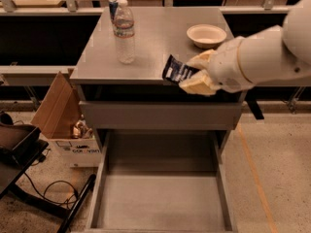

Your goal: Pick rxbar blueberry from middle drawer and place on counter

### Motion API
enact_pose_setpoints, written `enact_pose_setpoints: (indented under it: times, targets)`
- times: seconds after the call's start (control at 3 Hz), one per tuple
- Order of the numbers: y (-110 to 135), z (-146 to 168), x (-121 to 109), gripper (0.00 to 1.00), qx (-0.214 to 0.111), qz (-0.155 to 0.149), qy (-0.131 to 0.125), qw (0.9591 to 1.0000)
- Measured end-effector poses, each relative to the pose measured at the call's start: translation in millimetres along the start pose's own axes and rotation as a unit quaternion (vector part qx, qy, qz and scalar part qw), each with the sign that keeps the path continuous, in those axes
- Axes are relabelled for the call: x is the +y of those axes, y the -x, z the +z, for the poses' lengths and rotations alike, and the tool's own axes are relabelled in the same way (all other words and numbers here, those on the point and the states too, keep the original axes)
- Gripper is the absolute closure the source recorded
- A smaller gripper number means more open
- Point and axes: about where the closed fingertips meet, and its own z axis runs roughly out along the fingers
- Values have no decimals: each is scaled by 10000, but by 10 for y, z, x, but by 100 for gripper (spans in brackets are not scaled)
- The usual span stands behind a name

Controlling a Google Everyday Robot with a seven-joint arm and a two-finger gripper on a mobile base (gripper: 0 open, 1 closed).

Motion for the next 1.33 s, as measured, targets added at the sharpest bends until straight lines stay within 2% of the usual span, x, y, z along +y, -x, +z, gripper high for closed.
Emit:
enact_pose_setpoints:
  times: [0.67,1.0,1.33]
  targets:
    - [506,542,-609,100,444,-76,-311,9985]
    - [525,805,-813,100,550,-23,-360,9978]
    - [399,1098,-1030,100,520,4,-353,9980]
